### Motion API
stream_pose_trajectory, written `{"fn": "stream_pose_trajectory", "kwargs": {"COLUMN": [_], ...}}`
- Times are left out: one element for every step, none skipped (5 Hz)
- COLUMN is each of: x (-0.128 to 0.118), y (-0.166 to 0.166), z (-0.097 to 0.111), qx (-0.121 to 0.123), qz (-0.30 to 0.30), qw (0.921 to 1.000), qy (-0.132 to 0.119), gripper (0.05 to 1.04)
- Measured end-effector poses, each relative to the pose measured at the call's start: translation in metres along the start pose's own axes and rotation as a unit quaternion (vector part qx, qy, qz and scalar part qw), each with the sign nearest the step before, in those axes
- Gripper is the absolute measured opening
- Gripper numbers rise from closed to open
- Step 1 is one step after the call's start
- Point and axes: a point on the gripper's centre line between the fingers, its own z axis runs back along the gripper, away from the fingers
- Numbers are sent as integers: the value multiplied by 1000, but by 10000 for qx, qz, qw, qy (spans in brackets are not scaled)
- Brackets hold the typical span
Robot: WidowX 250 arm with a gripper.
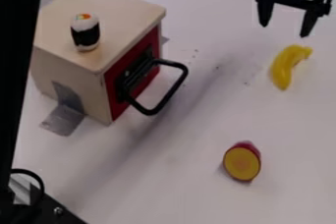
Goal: Put the banana in between the drawer and the round yellow object
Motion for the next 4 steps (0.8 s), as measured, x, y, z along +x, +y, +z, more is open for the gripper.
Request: {"fn": "stream_pose_trajectory", "kwargs": {"x": [8,2,-18,-34], "y": [-15,-24,-19,-14], "z": [-17,-40,-58,-70], "qx": [123,272,466,534], "qz": [62,51,20,53], "qw": [9999,9995,9978,9959], "qy": [-59,155,480,730], "gripper": [999,999,999,950]}}
